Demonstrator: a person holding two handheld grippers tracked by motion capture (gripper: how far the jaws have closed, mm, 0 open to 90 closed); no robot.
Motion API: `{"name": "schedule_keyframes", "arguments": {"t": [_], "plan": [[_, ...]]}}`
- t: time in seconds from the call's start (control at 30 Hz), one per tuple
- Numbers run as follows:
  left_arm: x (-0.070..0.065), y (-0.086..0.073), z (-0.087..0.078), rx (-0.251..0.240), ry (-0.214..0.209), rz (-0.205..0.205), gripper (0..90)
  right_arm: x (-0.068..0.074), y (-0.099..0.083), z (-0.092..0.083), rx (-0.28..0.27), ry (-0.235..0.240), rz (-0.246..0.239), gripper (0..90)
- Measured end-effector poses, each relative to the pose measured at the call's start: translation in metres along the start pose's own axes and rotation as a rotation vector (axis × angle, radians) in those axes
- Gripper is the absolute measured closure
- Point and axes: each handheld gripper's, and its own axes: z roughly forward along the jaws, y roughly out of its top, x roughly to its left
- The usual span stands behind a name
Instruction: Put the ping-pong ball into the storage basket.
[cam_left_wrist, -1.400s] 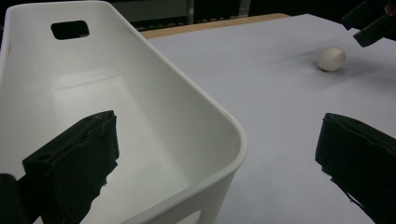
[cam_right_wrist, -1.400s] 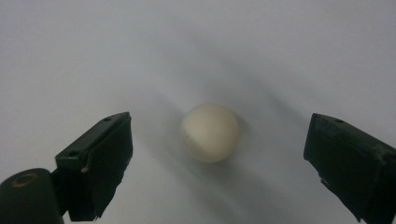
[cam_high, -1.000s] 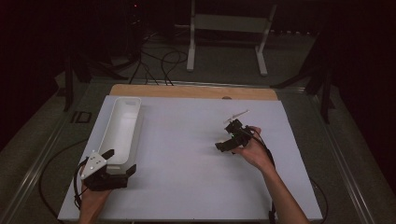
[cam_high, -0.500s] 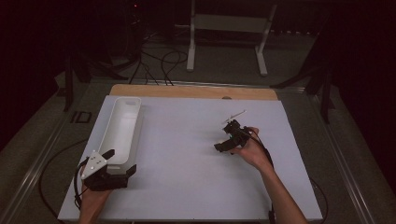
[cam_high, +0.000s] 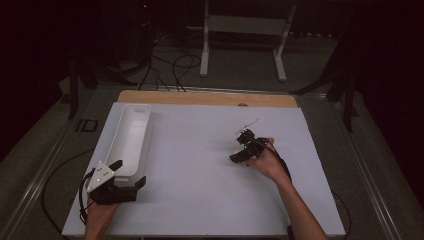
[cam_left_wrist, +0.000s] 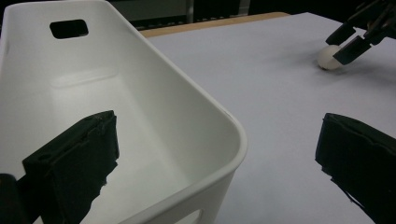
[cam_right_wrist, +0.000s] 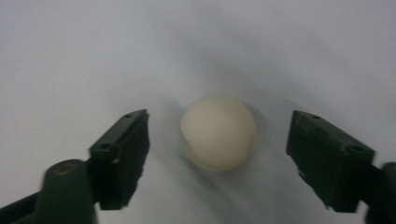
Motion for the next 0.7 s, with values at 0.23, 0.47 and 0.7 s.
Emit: {"name": "schedule_keyframes", "arguments": {"t": [0.23,0.47,0.7], "plan": [[0.0,0.0,0.0,0.0,0.0,0.0,0.1,0.0005,0.001,0.0033,0.022,-0.012,0.008,38.7],[0.0001,0.0,0.0,-0.001,0.0,-0.001,0.1,0.0002,0.0019,0.0068,0.035,-0.019,0.016,45.0],[0.0001,-0.0001,-0.0001,-0.001,0.001,0.0,0.1,0.0026,0.0031,0.0088,0.043,-0.036,-0.01,50.4]]}}
